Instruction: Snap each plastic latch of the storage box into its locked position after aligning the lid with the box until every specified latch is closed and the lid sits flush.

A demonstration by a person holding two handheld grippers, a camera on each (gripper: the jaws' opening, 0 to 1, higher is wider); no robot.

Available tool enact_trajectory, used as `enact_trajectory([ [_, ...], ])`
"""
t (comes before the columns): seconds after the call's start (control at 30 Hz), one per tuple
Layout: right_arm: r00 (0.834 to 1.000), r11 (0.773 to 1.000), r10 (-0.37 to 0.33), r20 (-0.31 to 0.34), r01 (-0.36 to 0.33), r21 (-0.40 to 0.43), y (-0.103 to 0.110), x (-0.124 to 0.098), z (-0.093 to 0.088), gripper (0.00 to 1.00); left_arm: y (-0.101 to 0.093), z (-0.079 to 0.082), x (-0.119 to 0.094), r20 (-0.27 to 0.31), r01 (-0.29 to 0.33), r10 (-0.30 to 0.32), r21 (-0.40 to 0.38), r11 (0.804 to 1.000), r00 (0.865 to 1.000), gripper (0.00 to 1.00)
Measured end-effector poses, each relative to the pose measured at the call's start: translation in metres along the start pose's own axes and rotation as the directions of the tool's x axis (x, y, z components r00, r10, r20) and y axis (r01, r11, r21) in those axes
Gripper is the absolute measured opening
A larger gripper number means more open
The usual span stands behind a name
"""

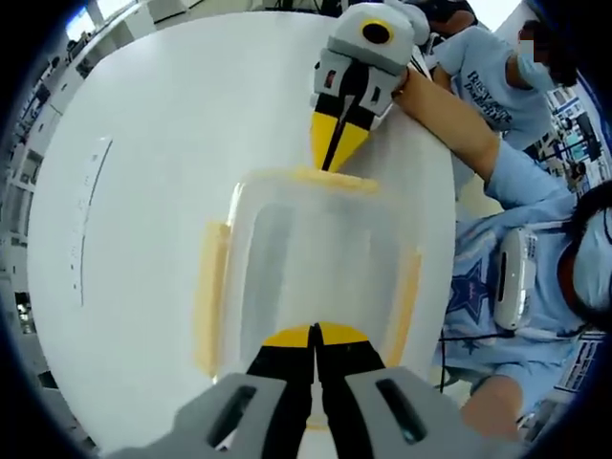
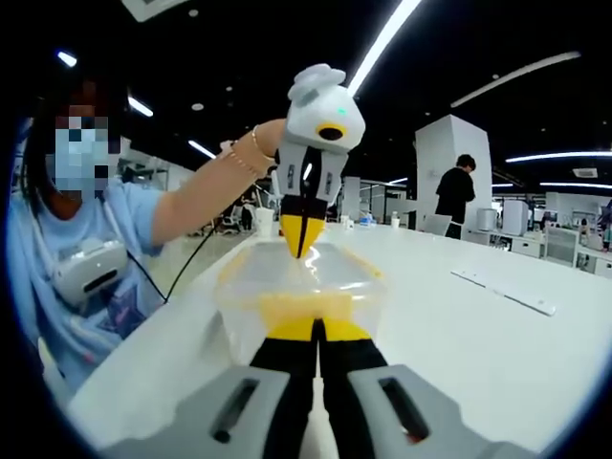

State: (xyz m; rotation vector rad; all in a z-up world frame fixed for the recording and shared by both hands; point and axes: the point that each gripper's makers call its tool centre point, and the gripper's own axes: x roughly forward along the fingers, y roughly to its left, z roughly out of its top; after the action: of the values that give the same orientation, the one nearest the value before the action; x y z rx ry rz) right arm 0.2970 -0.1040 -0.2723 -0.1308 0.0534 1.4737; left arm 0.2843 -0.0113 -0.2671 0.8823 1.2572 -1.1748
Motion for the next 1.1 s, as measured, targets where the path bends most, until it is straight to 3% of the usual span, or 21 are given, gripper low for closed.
enact_trajectory([
  [0.5,1.000,1.000,0.000,-0.003,0.000,-0.014,-0.0010,-0.0003,0.0027,0.00,0.0014,-0.0016,-0.0012,0.021,-0.010,0.010,-0.012,1.000,1.000,0.00],
  [1.1,1.000,1.000,0.016,-0.010,-0.017,-0.006,0.0055,0.0056,0.0019,0.00,0.0017,-0.0046,-0.0012,-0.005,-0.022,0.022,-0.030,0.999,1.000,0.00],
])
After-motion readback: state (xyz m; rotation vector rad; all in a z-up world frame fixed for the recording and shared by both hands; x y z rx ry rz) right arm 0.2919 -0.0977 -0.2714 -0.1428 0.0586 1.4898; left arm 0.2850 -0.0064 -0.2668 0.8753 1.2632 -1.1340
